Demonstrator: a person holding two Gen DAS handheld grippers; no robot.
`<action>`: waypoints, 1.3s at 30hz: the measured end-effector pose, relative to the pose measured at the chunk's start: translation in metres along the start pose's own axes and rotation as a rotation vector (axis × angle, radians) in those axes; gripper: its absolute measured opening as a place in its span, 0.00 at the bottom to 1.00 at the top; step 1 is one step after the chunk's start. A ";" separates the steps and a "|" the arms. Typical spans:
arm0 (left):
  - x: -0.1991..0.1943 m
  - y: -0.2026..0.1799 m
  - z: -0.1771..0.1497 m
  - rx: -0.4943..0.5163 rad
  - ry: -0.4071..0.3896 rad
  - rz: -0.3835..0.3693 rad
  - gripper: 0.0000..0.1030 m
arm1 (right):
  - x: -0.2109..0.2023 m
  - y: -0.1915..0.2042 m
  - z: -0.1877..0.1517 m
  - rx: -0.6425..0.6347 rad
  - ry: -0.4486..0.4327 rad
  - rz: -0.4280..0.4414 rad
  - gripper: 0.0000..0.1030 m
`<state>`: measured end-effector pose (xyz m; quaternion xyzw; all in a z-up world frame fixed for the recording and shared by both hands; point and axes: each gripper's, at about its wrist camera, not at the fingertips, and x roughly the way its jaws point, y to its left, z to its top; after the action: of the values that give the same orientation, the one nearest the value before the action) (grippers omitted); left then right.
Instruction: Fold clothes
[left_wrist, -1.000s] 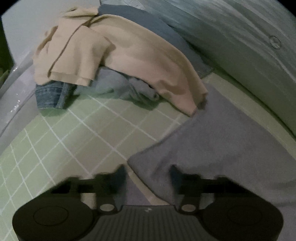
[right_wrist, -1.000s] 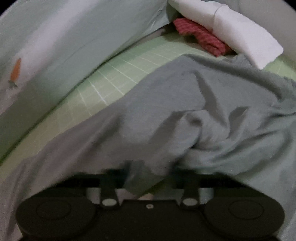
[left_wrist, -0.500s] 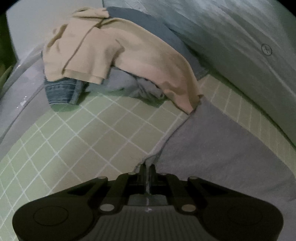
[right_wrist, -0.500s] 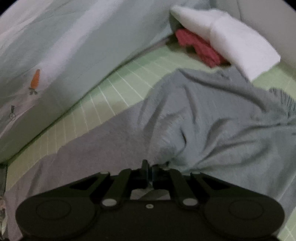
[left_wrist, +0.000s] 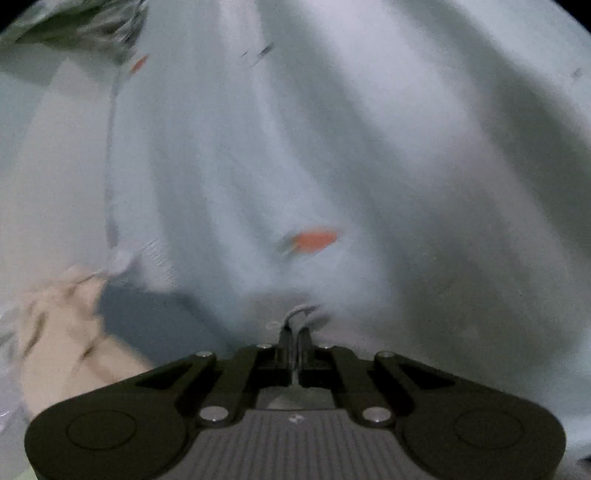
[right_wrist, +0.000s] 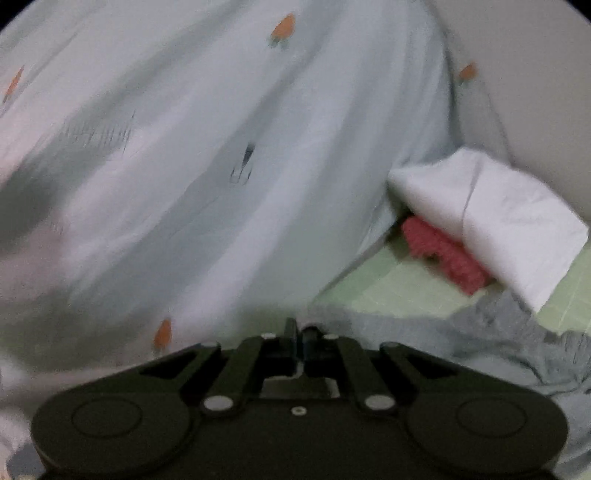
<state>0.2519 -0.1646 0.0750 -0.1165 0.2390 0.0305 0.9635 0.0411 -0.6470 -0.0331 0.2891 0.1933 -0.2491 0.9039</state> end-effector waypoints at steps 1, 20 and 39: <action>0.009 0.012 -0.017 0.008 0.043 0.049 0.03 | 0.008 0.001 -0.013 -0.015 0.045 -0.002 0.03; -0.013 0.079 -0.173 0.039 0.396 0.306 0.61 | 0.011 -0.034 -0.097 -0.058 0.411 -0.054 0.61; -0.076 0.107 -0.256 0.218 0.570 0.097 0.02 | -0.076 -0.025 -0.178 0.020 0.429 -0.132 0.66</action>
<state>0.0562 -0.1224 -0.1313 -0.0048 0.5066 0.0166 0.8620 -0.0702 -0.5290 -0.1415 0.3311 0.3970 -0.2425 0.8210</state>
